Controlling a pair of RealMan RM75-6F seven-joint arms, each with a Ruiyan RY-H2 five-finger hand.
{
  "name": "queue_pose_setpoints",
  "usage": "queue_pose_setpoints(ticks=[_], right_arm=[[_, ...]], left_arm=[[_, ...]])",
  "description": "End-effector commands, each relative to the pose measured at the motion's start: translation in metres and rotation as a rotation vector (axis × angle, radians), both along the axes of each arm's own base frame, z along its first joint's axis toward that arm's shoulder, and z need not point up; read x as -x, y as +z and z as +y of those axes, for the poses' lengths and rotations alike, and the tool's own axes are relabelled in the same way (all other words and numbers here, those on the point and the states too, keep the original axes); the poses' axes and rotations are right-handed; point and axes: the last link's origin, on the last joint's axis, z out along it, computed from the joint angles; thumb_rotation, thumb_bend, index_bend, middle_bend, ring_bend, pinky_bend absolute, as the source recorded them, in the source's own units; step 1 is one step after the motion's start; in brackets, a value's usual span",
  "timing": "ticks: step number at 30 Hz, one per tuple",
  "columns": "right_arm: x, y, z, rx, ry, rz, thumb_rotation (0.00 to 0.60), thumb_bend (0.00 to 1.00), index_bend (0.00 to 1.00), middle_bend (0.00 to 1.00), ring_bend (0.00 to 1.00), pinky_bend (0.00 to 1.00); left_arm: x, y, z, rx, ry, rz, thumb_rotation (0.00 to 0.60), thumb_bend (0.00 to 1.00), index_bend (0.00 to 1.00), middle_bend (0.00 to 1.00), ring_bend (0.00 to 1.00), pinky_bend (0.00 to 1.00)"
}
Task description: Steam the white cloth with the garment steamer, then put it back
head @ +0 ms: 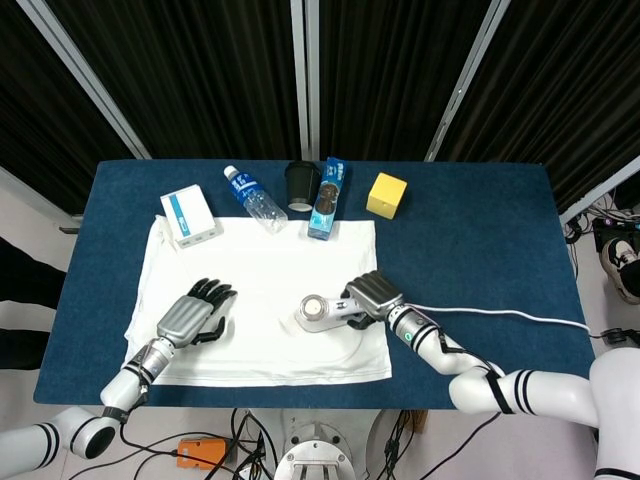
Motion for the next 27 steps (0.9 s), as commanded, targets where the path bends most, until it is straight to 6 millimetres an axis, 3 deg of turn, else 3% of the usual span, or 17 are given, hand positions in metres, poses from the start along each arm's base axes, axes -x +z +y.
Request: queue_pose_setpoints(ticks=[1, 8, 15, 22, 27], right_arm=[[0.001, -0.006, 0.017, -0.04, 0.028, -0.015, 0.6, 0.47, 1.0, 0.94, 0.97, 0.65], [-0.001, 0.005, 0.042, -0.111, 0.075, -0.067, 0.6, 0.47, 1.0, 0.94, 0.97, 0.65], [0.0, 0.027, 0.02, -0.007, 0.067, -0.135, 0.6, 0.47, 1.0, 0.94, 0.97, 0.65], [0.0, 0.018, 0.032, -0.04, 0.118, -0.12, 0.6, 0.47, 1.0, 0.94, 0.97, 0.65], [0.005, 0.005, 0.028, -0.024, 0.13, -0.086, 0.6, 0.47, 1.0, 0.94, 0.97, 0.65]], left_arm=[[0.0, 0.0, 0.0, -0.002, -0.001, 0.002, 0.117, 0.54, 0.09, 0.07, 0.0, 0.0], [-0.001, 0.001, -0.001, -0.005, -0.005, 0.005, 0.116, 0.53, 0.09, 0.07, 0.0, 0.0], [-0.003, 0.002, 0.0, -0.006, -0.011, 0.007, 0.116, 0.53, 0.09, 0.07, 0.0, 0.0], [-0.004, 0.001, 0.0, -0.004, -0.009, 0.01, 0.116, 0.53, 0.09, 0.07, 0.0, 0.0], [-0.004, 0.001, 0.0, -0.004, -0.009, 0.011, 0.116, 0.53, 0.09, 0.07, 0.0, 0.0]])
